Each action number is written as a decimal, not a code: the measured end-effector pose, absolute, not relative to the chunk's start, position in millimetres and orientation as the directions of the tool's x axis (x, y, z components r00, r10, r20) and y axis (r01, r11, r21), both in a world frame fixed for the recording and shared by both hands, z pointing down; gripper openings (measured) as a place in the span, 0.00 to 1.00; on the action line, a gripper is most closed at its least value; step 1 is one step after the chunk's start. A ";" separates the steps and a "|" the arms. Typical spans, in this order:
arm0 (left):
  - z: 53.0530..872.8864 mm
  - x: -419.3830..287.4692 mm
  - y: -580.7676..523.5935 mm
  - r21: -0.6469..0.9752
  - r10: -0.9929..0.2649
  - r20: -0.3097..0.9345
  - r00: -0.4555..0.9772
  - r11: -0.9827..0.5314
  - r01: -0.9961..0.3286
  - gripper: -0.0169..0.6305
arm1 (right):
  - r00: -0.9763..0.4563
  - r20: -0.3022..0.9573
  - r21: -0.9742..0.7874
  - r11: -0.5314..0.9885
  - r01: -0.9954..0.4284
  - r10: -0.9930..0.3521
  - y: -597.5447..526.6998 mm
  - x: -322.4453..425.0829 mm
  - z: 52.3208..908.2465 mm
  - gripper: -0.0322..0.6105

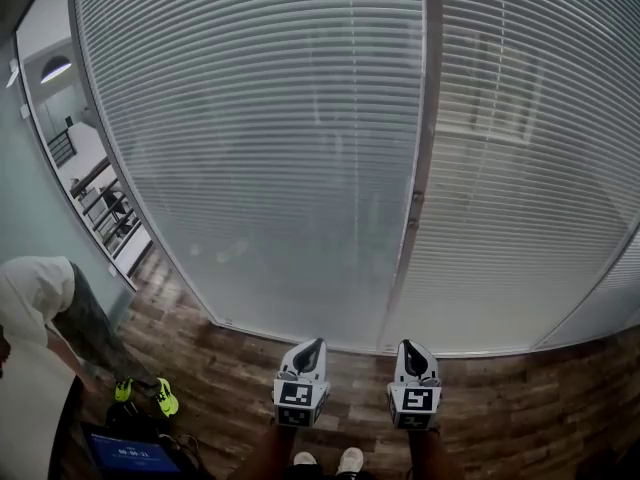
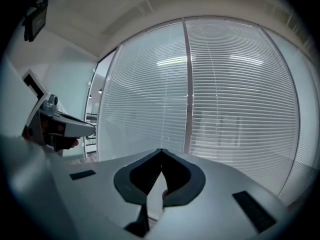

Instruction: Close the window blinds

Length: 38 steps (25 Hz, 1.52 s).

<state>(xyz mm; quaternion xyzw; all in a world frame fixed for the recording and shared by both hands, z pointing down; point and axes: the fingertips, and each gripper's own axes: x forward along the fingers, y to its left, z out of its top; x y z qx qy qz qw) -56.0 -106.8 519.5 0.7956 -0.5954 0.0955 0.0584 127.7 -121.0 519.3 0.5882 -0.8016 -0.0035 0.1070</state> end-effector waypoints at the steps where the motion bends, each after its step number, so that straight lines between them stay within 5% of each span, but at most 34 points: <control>1: 522.2 -58.3 -103.8 -0.021 -0.936 0.219 0.275 -0.287 -0.958 0.01 | -0.283 0.168 0.129 0.306 -0.943 -0.944 -117.4 125.5 521.8 0.05; 15: 521.5 -105.3 -33.7 0.015 -0.923 0.180 0.340 -0.343 -0.939 0.01 | -0.261 0.121 0.033 0.267 -0.963 -0.958 -22.7 80.8 512.3 0.05; 38: 512.3 -95.1 29.3 -0.008 -0.885 0.194 0.423 -0.432 -0.902 0.01 | -0.195 0.103 0.119 0.207 -0.971 -0.975 46.0 49.8 503.7 0.05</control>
